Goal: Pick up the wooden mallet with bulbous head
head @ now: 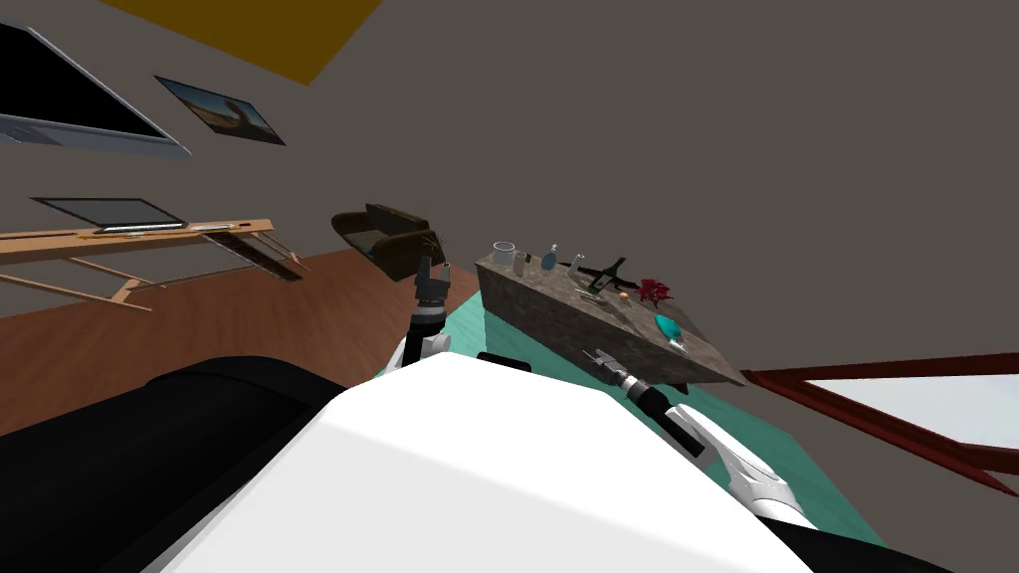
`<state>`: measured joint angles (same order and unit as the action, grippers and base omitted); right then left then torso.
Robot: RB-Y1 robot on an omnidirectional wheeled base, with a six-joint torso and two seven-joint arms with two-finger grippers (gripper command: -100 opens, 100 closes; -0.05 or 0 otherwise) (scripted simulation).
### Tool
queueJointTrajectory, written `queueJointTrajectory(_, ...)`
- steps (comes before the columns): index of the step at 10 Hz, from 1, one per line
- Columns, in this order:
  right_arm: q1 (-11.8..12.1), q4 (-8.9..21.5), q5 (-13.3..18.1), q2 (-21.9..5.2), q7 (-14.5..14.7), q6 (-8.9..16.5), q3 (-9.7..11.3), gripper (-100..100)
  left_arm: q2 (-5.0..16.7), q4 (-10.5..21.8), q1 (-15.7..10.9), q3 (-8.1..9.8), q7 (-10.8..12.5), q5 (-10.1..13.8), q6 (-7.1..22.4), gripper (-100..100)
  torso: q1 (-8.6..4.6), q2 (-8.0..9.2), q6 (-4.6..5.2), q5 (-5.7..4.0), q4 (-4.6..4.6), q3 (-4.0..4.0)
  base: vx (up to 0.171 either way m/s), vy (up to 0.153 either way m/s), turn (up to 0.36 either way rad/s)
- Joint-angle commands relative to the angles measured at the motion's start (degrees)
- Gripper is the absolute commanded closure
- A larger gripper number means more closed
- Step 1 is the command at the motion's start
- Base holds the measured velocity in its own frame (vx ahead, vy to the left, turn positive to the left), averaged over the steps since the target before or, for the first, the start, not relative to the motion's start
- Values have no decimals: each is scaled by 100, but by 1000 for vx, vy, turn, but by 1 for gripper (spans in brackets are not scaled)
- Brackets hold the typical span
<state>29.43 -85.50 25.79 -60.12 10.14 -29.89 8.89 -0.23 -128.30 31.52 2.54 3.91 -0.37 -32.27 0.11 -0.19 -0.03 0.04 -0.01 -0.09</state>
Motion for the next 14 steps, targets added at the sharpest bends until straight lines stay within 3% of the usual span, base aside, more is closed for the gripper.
queueJointTrajectory(1, -16, 186, 73, -228, 40, -21, 32, -100, 0, 0, 0, 0, 0, 0, 0, 0, 0, 0, 0, 0, 0, 0, 57, 38, 125)
queueJointTrajectory(4, -72, 734, 361, -765, 140, -53, 182, -100, 0, 0, 1, 1, 0, 0, 0, 0, 2, -10, 5, 1, -3, -6, 86, 40, 162)
queueJointTrajectory(5, -72, 734, 361, -941, 140, -53, 182, -100, 0, 0, 1, 0, 0, 0, 0, 0, 4, -21, -1, 1, -5, -12, 89, 28, 108)
queueJointTrajectory(6, -94, 987, 500, -1122, 190, -76, 266, -100, 0, 0, 1, 1, 0, 0, 0, 0, 1, -17, 4, 1, -5, -11, 98, 38, 190)
queueJointTrajectory(7, -94, 987, 500, -1248, 190, -76, 266, -100, 0, 0, 1, 0, 0, 0, 0, 0, 3, -21, 0, 0, -5, -12, 73, 23, 98)
queueJointTrajectory(8, -109, 1224, 635, -1424, 239, -103, 359, -100, 0, 0, 1, 1, 0, 0, 0, 0, 1, -12, 5, 1, -4, -8, 94, 21, 245)
queueJointTrajectory(9, -109, 1224, 635, -1610, 239, -103, 359, -100, 0, 0, 1, 0, 0, 0, 0, 0, 0, -18, -1, 0, -4, -11, 82, 18, 80)
queueJointTrajectory(14, -122, 1828, 1007, -2400, 383, -210, 681, -100, 0, 0, 2, 1, 0, 0, 0, 0, -5, -24, 6, -2, -7, -15, 107, -1, 147)
